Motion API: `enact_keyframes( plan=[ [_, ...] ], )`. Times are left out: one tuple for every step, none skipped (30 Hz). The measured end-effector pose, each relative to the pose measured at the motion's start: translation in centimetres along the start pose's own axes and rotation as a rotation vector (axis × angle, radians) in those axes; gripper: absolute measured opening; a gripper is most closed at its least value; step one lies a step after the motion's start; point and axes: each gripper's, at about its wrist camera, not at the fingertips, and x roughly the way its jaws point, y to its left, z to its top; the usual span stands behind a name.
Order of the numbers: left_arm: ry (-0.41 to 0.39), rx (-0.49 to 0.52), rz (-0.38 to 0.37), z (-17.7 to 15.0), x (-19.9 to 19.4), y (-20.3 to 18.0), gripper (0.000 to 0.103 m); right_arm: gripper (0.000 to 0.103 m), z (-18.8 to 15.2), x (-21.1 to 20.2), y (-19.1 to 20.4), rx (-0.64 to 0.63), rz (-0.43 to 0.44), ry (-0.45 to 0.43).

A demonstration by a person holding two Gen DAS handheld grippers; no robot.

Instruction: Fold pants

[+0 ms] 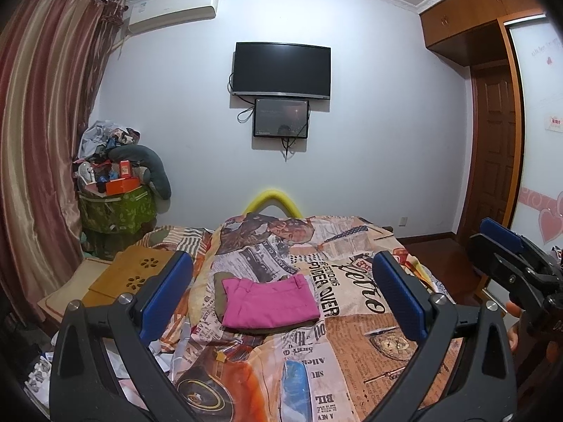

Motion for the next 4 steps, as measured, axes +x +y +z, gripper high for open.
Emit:
enact_keyframes(
  plan=[
    [0.004, 0.002, 0.000, -0.07, 0.10, -0.05, 0.103, 0.103, 0.02, 0.05, -0.03, 0.001, 0.001, 0.001],
    [0.007, 0.004, 0.000, -0.11, 0.19, -0.08, 0.103, 0.103, 0.03, 0.05, -0.03, 0.001, 0.002, 0.002],
    [0.010, 0.004, 0.001, -0.13, 0.23, -0.07, 0.103, 0.103, 0.02, 0.07, -0.03, 0.001, 0.003, 0.003],
    [0.014, 0.003, -0.001, -0.14, 0.34, -0.02, 0.103, 0.103, 0.02, 0.10, -0.03, 0.001, 0.004, 0.004]
  ],
)
